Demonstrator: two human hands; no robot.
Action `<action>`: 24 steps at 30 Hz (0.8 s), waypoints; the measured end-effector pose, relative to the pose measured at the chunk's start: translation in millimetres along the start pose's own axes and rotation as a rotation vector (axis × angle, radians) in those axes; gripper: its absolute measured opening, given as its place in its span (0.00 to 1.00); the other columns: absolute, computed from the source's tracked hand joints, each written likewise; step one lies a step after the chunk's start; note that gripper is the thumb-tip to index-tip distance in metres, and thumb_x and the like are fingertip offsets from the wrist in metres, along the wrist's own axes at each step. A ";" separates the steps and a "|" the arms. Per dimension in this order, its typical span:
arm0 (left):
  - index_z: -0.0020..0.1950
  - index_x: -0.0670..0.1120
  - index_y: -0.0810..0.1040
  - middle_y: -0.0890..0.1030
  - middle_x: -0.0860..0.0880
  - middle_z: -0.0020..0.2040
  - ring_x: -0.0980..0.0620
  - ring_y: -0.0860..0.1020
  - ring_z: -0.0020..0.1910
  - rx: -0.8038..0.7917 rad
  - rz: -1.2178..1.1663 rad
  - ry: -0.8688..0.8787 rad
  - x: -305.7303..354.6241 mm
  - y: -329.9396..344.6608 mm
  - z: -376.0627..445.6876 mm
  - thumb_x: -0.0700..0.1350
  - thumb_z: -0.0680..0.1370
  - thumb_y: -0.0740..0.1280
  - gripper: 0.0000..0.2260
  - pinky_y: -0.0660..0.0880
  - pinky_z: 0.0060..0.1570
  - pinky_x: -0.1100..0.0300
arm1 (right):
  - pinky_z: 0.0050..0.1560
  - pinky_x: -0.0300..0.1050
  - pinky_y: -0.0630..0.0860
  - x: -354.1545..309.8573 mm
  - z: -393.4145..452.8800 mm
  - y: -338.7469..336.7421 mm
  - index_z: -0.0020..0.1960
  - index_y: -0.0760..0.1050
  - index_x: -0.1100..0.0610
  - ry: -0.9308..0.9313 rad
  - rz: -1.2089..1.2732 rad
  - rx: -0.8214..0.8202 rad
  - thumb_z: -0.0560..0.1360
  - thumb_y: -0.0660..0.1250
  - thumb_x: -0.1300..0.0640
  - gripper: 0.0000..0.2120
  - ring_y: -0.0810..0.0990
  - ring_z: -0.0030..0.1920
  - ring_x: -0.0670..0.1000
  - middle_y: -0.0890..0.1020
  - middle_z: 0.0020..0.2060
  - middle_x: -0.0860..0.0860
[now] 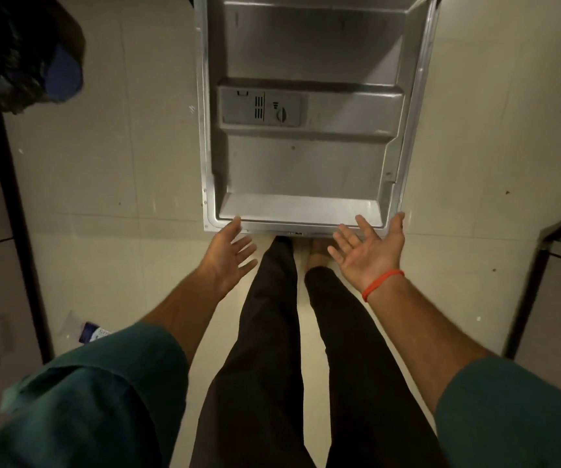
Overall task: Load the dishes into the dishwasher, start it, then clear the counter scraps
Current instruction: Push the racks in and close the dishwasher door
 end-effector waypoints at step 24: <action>0.80 0.49 0.65 0.76 0.45 0.68 0.46 0.76 0.66 -0.002 -0.001 -0.027 -112.5 -55.6 41.8 0.60 0.85 0.58 0.26 0.73 0.66 0.48 | 0.76 0.59 0.59 91.2 28.3 -85.6 0.79 0.61 0.57 -0.014 -0.004 0.021 0.76 0.51 0.26 0.43 0.64 0.76 0.60 0.66 0.76 0.60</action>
Point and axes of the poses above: each hand's wrist, its own z-axis towards the middle knuckle, its own y-axis out of the palm, x = y × z, the point moved 2 cm from there along z, towards the middle knuckle
